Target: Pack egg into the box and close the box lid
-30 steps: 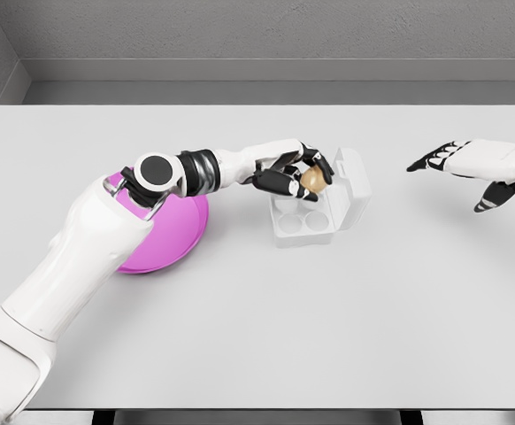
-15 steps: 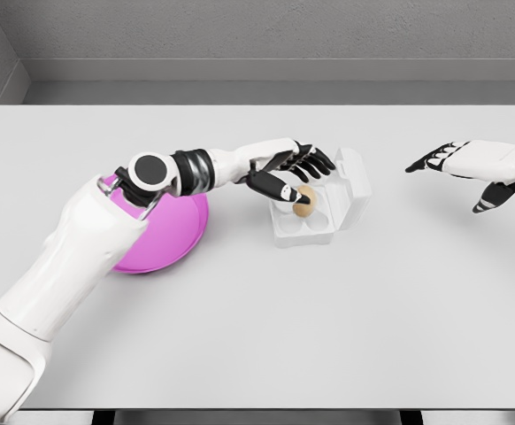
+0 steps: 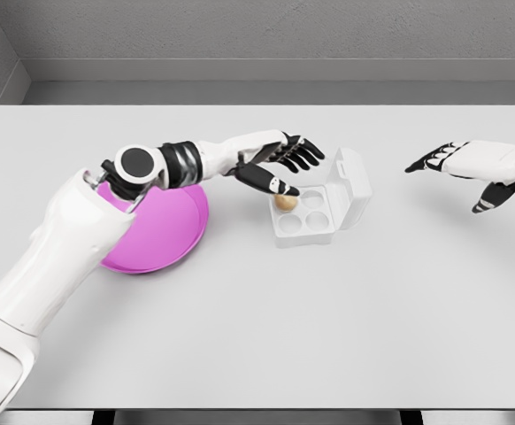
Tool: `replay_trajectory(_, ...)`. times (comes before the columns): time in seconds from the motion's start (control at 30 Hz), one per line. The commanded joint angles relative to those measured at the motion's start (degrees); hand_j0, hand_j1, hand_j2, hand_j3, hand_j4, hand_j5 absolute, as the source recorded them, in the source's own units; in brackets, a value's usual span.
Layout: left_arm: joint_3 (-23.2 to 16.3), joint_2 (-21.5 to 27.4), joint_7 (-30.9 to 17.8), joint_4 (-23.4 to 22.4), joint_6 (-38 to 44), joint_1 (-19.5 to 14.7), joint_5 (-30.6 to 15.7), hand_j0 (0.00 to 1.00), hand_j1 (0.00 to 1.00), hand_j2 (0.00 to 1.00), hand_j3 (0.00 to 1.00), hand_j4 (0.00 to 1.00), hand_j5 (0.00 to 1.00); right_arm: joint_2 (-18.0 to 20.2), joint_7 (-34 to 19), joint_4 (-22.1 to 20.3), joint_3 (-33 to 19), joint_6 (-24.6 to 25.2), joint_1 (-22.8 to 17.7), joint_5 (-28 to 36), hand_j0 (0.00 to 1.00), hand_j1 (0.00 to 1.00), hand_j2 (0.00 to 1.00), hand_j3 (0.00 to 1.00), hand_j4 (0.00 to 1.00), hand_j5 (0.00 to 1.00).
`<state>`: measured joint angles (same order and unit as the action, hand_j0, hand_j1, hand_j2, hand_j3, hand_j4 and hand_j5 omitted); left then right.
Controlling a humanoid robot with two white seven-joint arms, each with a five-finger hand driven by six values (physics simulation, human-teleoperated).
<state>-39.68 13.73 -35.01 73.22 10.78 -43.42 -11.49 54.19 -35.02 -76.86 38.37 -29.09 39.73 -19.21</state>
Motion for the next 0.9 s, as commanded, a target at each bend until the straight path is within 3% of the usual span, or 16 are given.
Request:
replay_trajectory(0.0, 0.1, 0.5, 0.0, 0.2, -0.2, 0.0, -0.6, 0.74, 0.74, 0.74, 0.74, 0.74, 0.74, 0.1, 0.0, 0.0, 0.0, 0.2, 0.0, 0.2, 1.0, 1.0, 1.0, 1.0, 1.0, 1.0)
replay_trajectory(0.2, 0.1, 3.7, 0.0, 4.4, -0.3, -1.3, -4.5, 0.74, 0.74, 0.74, 0.74, 0.74, 0.74, 0.1, 0.0, 0.0, -0.1, 0.2, 0.0, 0.2, 1.0, 1.0, 1.0, 1.0, 1.0, 1.0)
replay_trajectory(0.67, 0.1, 4.6, 0.0, 4.7, -0.3, -1.4, -4.6, 0.74, 0.74, 0.74, 0.74, 0.74, 0.74, -0.3, 0.0, 0.3, -0.3, 0.1, -0.1, 0.2, 1.0, 1.0, 1.0, 1.0, 1.0, 1.0)
replay_trajectory(0.73, 0.2, 7.4, 0.0, 6.8, -0.3, -1.5, -6.6, 0.74, 0.74, 0.74, 0.74, 0.74, 0.74, -1.0, 0.0, 0.0, -0.3, 0.0, -0.3, 0.2, 1.0, 1.0, 1.0, 1.0, 1.0, 1.0)
replay_trajectory(0.8, 0.2, 14.1, 0.0, 10.4, -0.3, -2.0, -12.2, 0.74, 0.74, 0.74, 0.74, 0.74, 0.74, -1.7, 0.0, -0.6, -0.2, -1.6, -0.5, 0.2, 1.0, 1.0, 1.0, 1.0, 1.0, 1.0)
replay_trajectory(0.83, 0.2, 15.7, 0.0, 11.1, -0.3, -1.9, -12.4, 0.74, 0.74, 0.74, 0.74, 0.74, 0.74, -1.7, 0.0, -1.5, -0.1, -1.8, -0.6, 0.2, 1.0, 1.0, 1.0, 1.0, 1.0, 1.0)
replay_trajectory(0.87, 0.5, 19.7, 0.0, 14.1, -0.2, -1.6, -12.4, 0.81, 0.81, 0.81, 0.81, 0.81, 0.81, -1.8, 0.0, -2.5, -0.1, -1.9, -1.4, 0.2, 1.0, 1.0, 1.0, 1.0, 1.0, 1.0)
